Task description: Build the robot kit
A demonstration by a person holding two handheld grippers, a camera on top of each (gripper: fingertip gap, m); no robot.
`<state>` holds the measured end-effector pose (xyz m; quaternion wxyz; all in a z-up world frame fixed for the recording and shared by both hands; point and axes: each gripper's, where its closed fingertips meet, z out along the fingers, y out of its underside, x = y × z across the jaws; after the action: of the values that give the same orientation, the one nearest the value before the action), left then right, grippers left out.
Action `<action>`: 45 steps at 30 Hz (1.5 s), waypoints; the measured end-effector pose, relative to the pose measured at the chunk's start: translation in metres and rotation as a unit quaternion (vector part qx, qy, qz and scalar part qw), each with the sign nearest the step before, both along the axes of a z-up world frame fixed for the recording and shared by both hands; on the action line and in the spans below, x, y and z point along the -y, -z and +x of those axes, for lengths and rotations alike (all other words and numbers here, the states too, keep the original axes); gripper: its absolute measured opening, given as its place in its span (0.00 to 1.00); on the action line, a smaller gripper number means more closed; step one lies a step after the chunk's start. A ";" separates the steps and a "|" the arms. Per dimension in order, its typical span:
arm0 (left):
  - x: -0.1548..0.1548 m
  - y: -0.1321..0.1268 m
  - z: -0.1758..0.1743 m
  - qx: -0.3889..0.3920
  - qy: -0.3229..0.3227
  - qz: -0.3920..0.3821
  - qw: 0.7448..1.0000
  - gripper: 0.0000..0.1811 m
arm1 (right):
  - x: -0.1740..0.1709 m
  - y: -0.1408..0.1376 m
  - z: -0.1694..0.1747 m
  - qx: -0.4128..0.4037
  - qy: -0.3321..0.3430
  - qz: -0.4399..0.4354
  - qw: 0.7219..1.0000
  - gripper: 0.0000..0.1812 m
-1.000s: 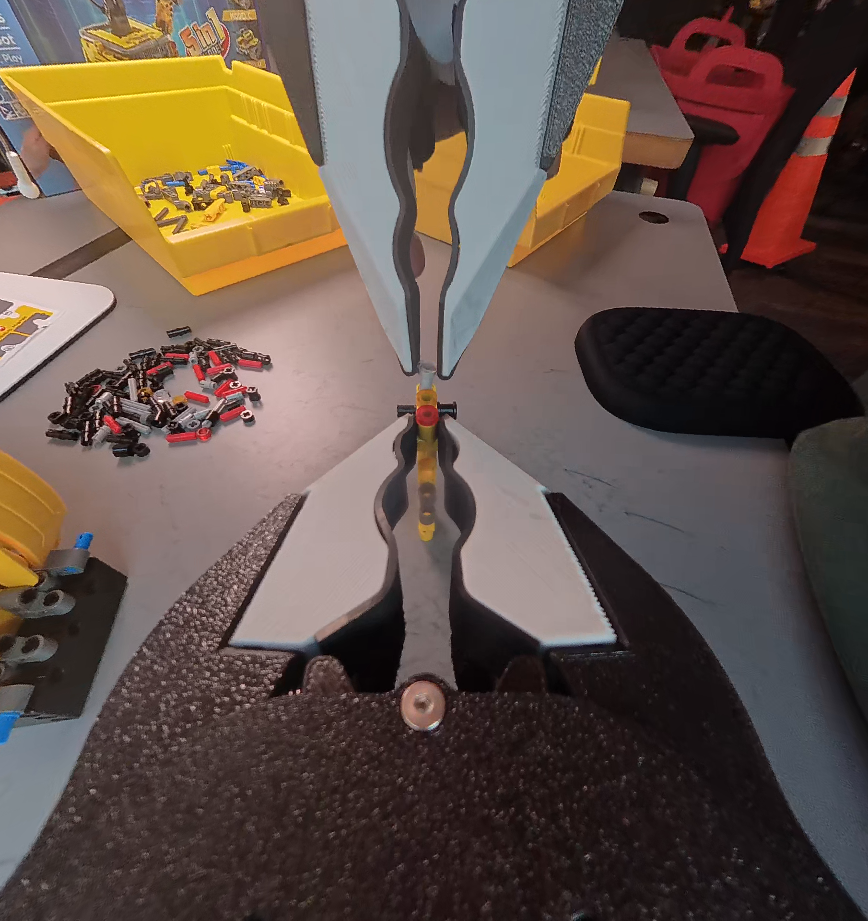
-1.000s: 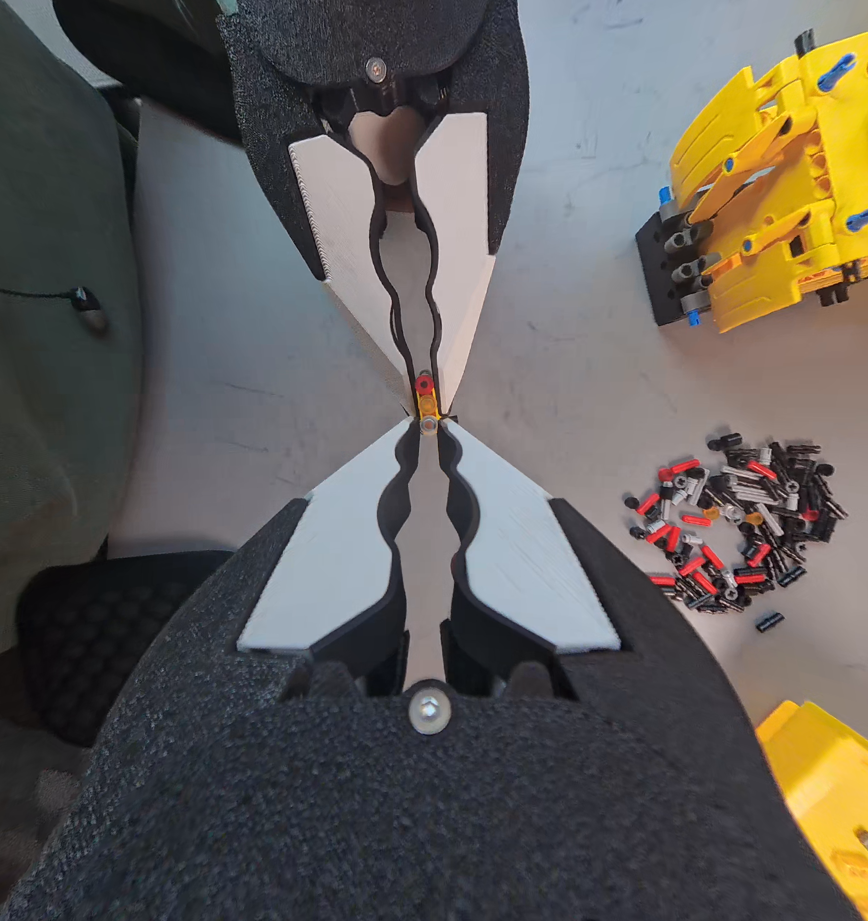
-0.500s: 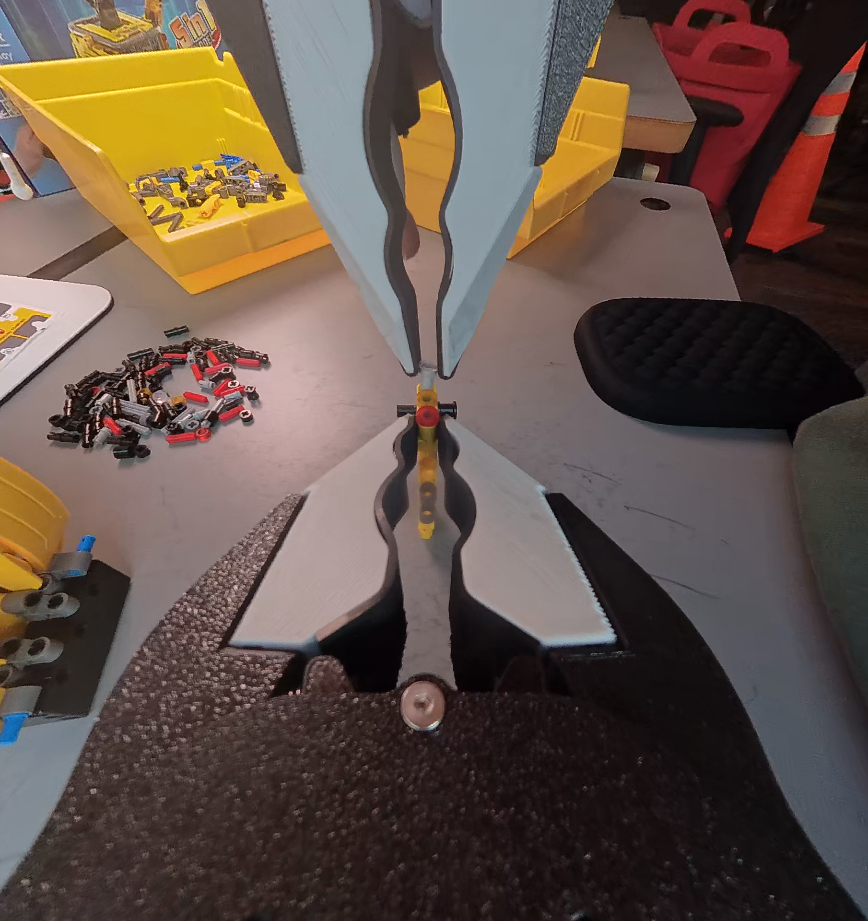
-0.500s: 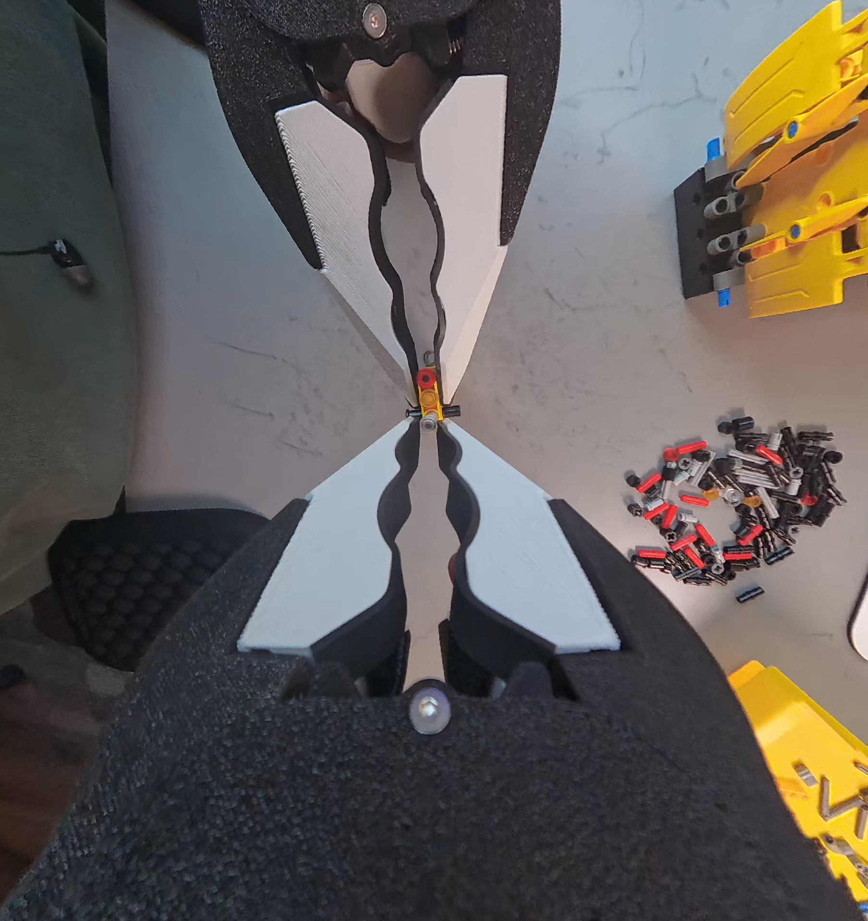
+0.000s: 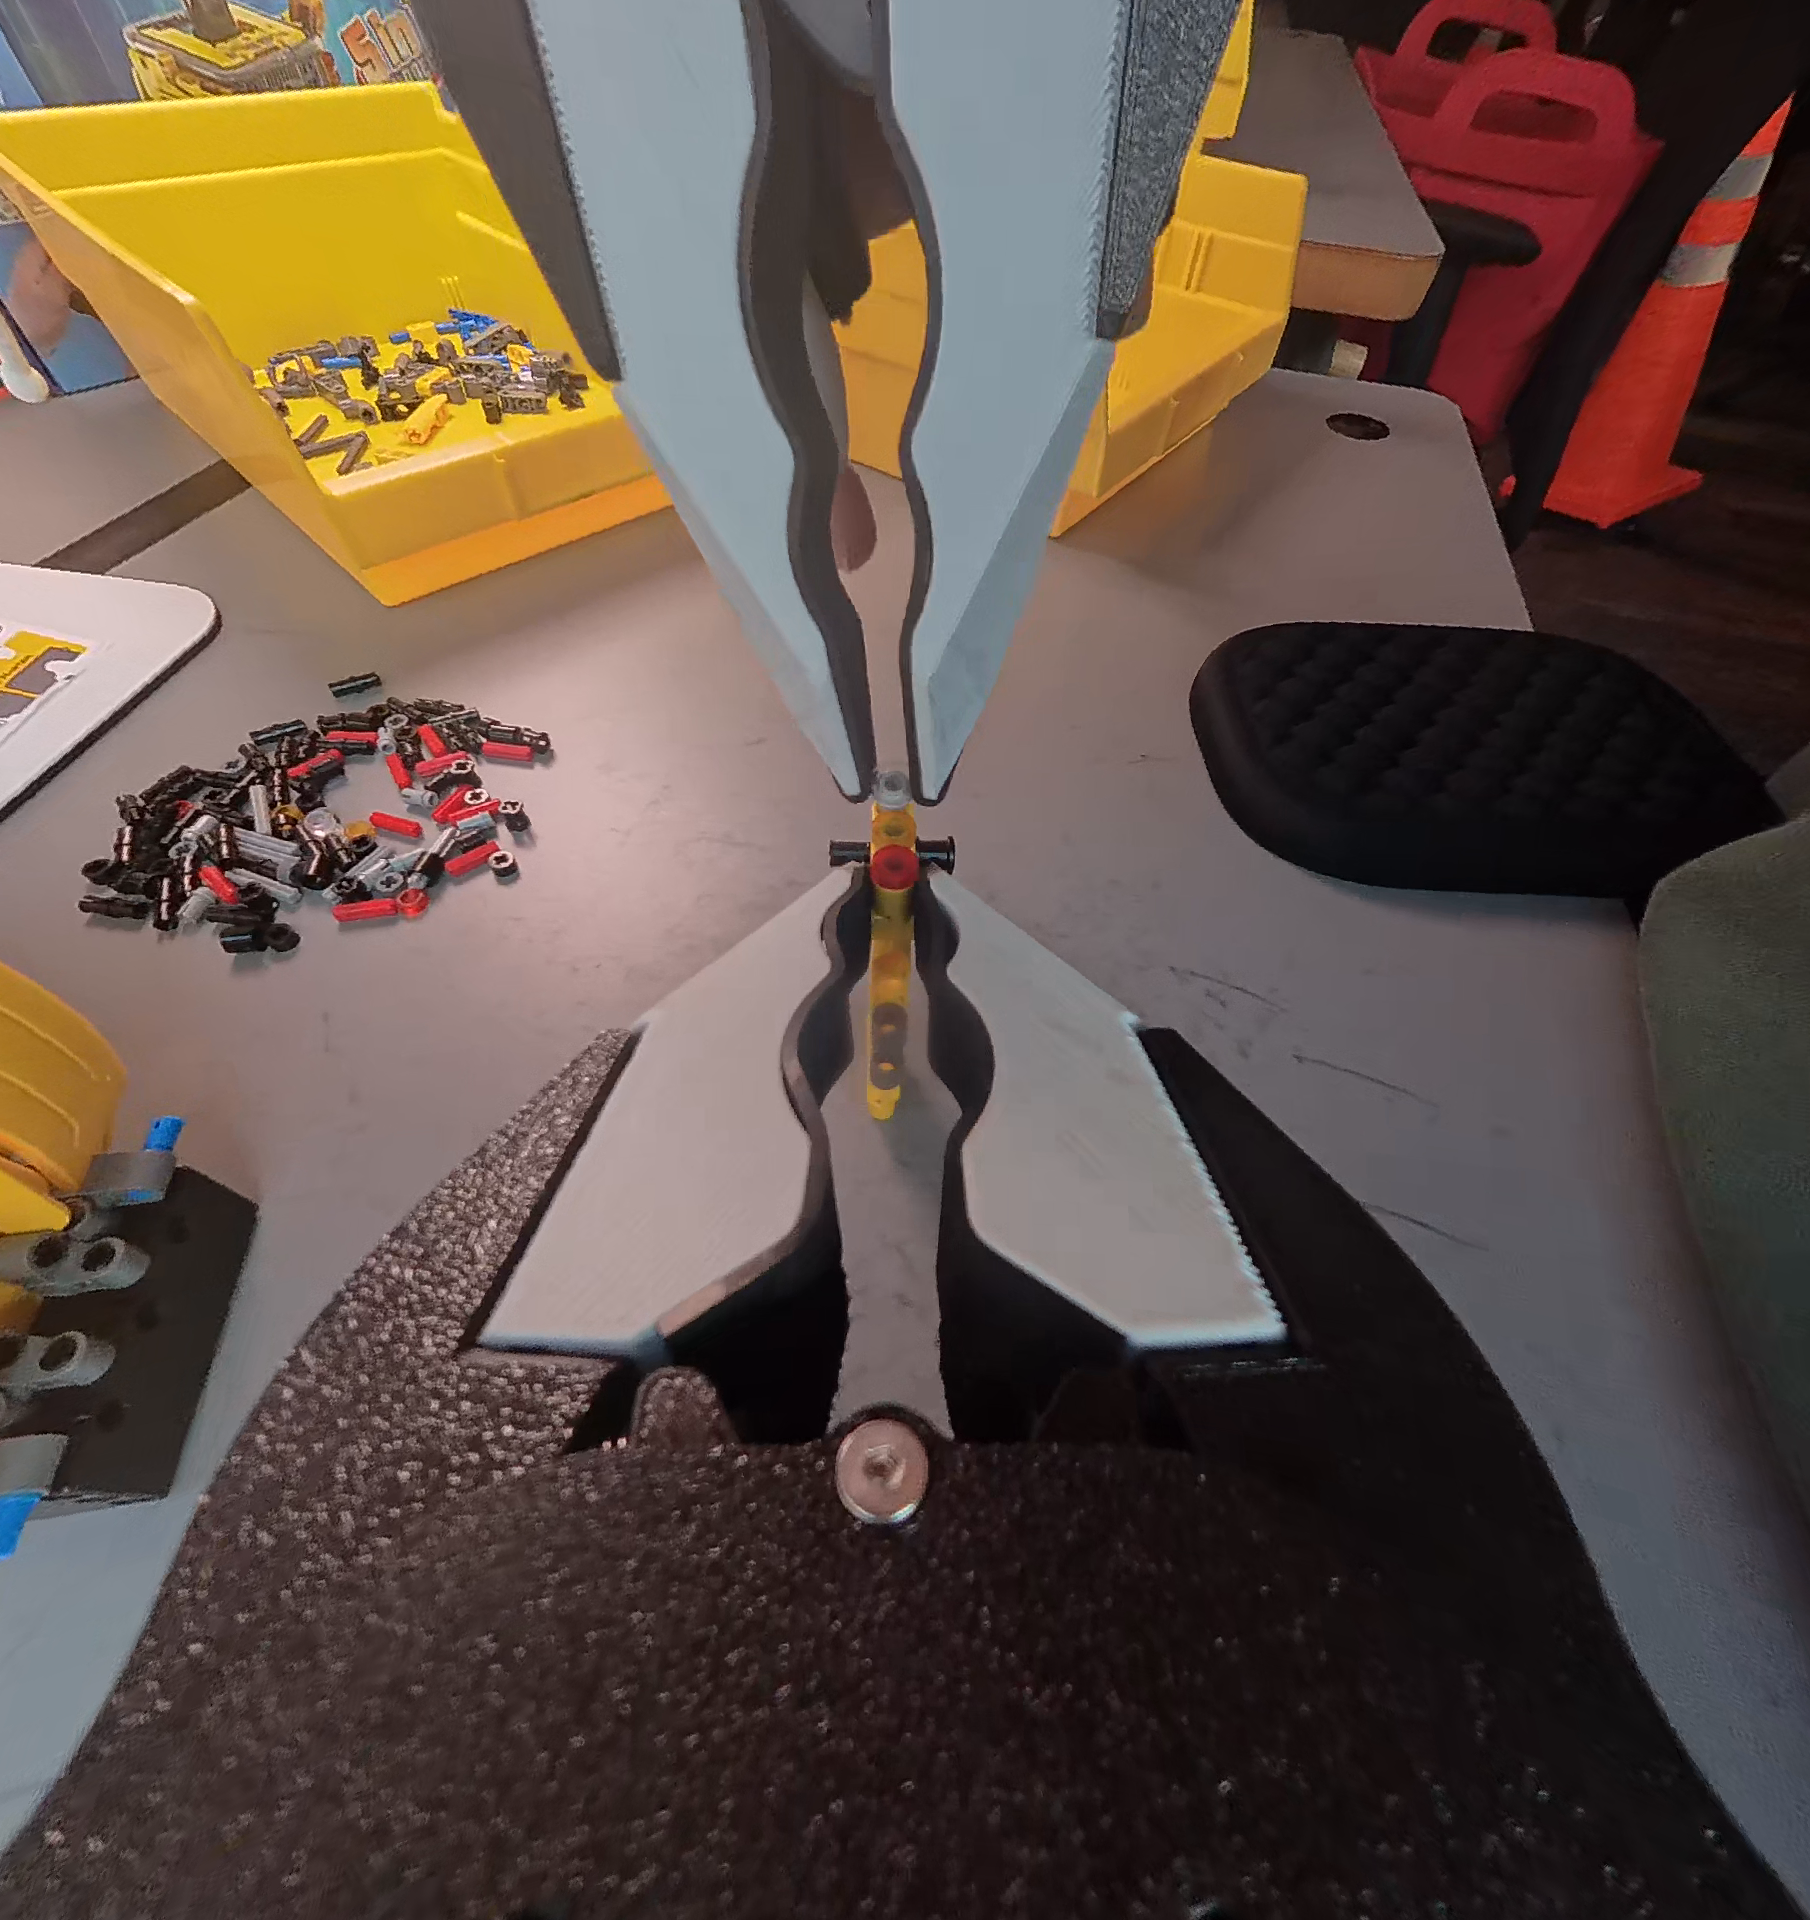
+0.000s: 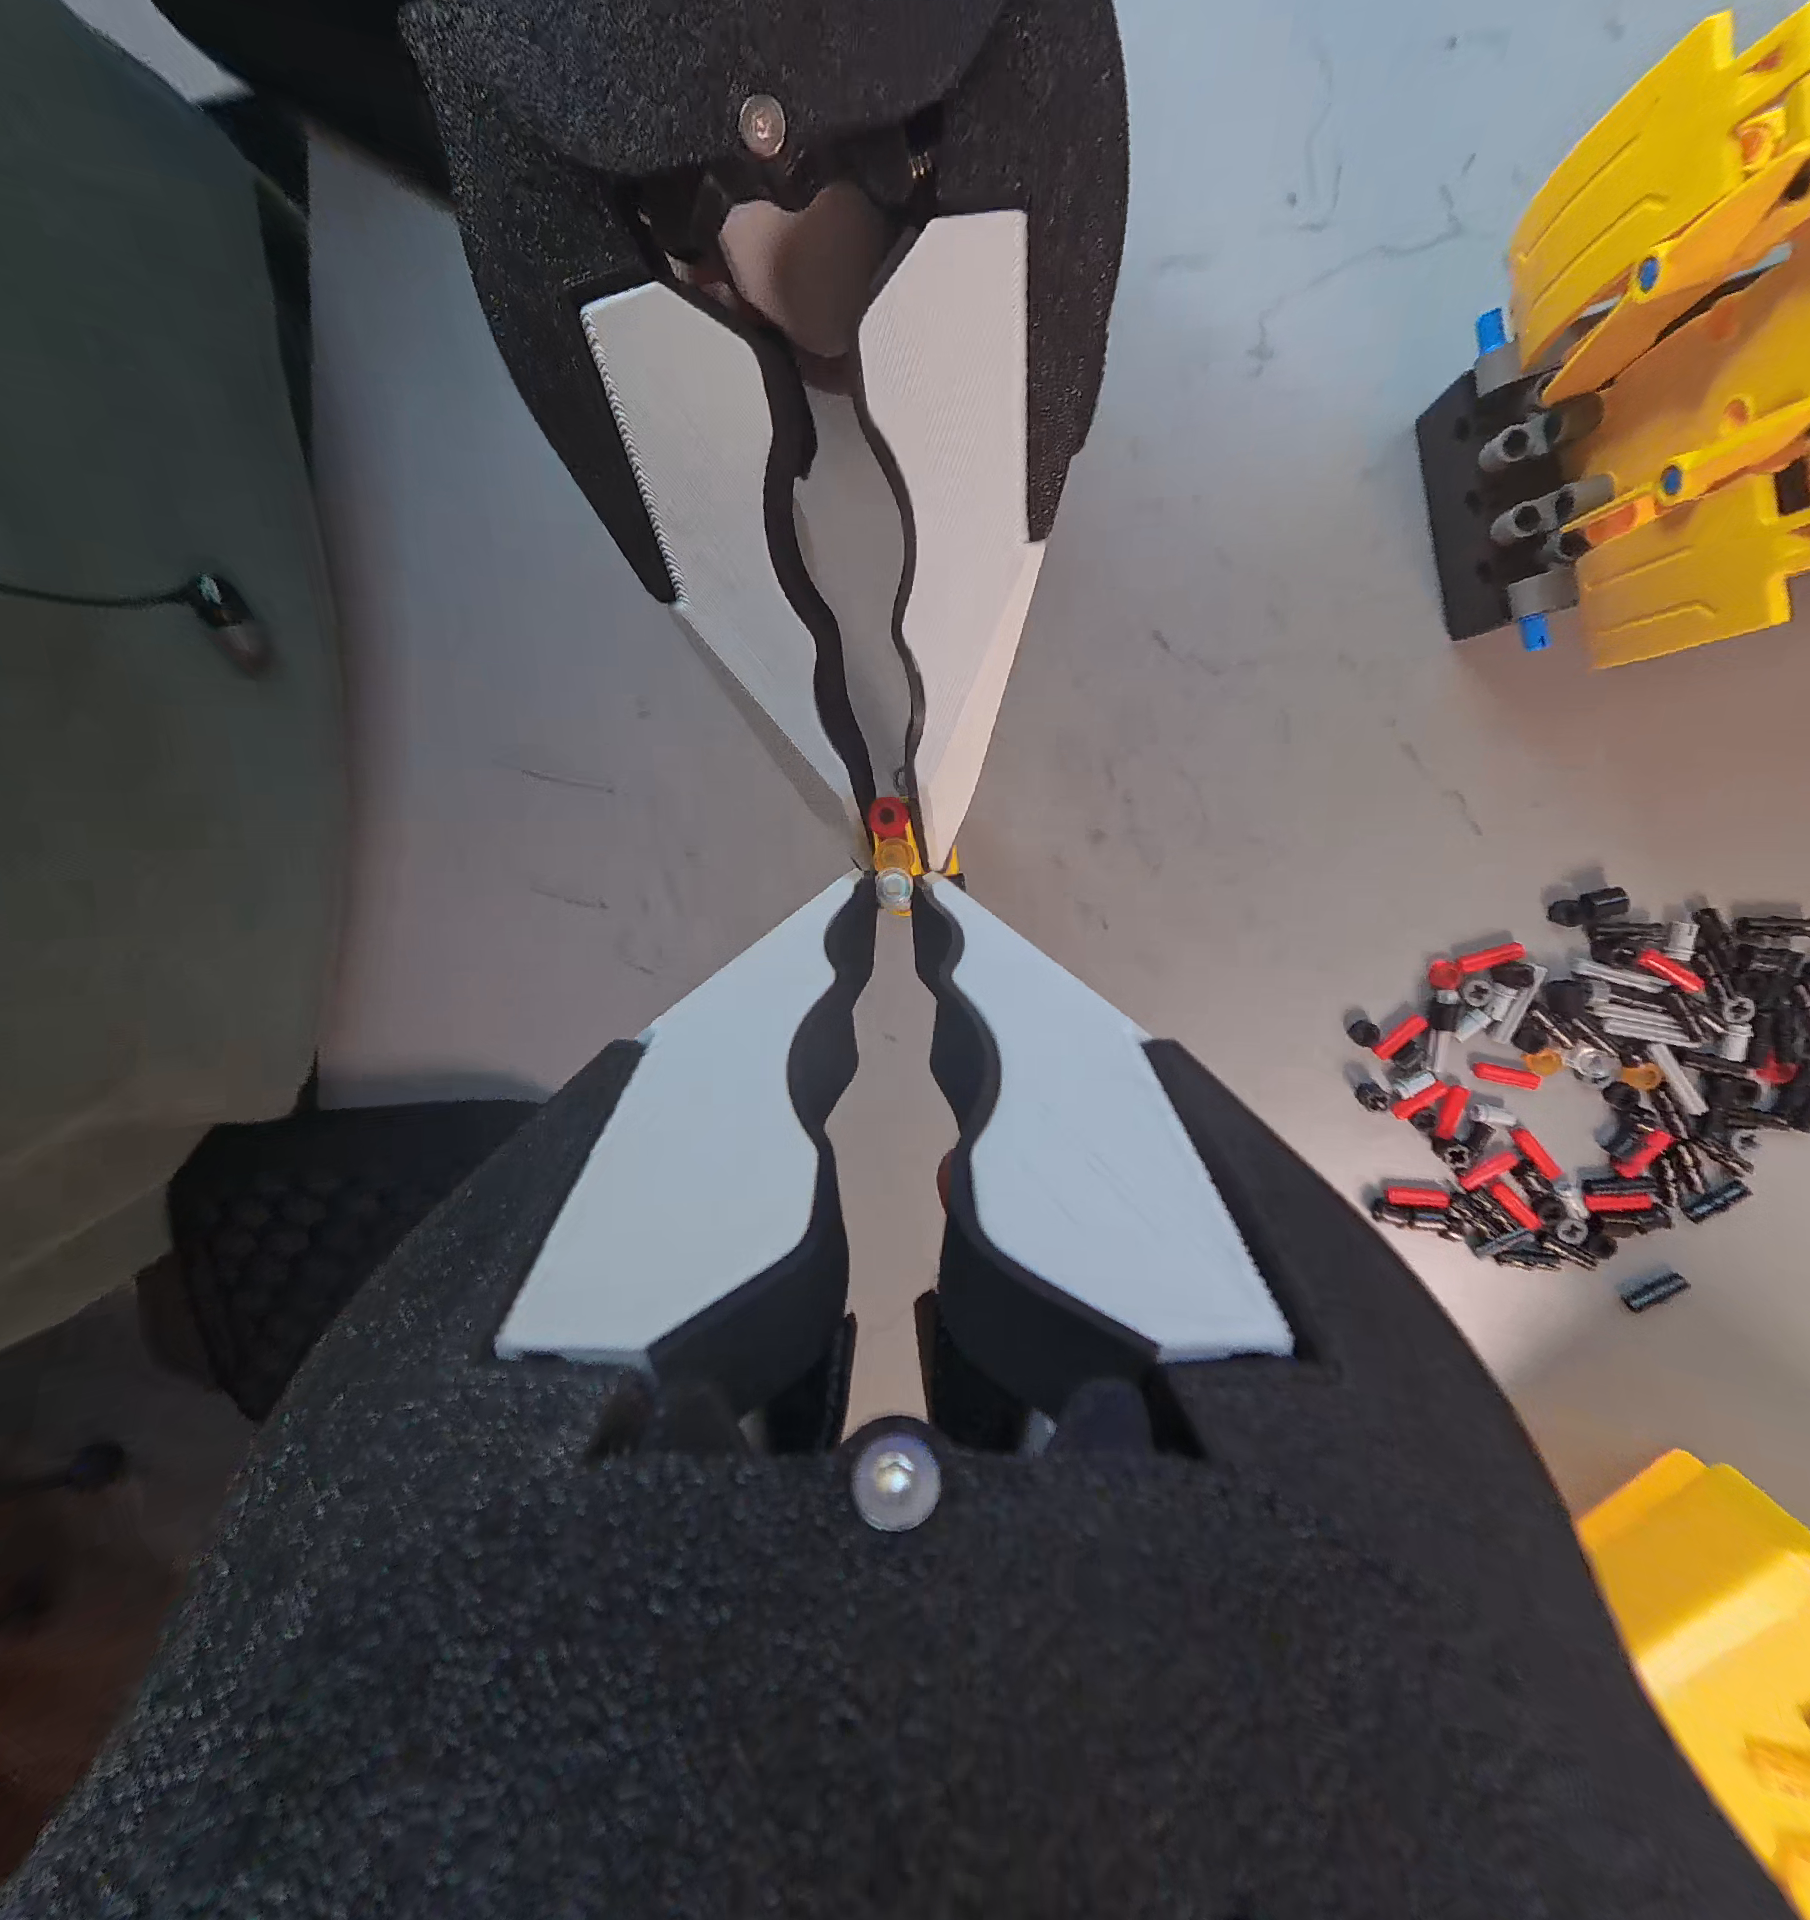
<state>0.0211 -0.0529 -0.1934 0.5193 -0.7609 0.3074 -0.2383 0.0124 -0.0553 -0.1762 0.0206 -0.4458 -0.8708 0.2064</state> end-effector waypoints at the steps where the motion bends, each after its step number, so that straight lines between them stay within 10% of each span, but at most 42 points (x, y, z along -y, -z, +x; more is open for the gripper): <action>1: 0.000 0.000 -0.001 0.004 0.000 -0.002 1.000 0.04 | 0.000 0.000 -0.001 -0.012 0.014 -0.021 1.000 0.03; 20: -0.004 -0.001 -0.001 0.028 -0.014 -0.010 0.999 0.04 | -0.006 0.003 -0.001 -0.190 0.120 -0.152 0.962 0.03; 45: -0.001 -0.001 0.004 0.018 0.001 0.007 1.000 0.04 | -0.004 0.000 0.005 -0.109 0.006 0.023 0.994 0.00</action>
<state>0.0247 -0.0521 -0.1925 0.5297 -0.7525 0.3008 -0.2506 0.0174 -0.0515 -0.1761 0.1266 -0.4254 -0.8650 0.2338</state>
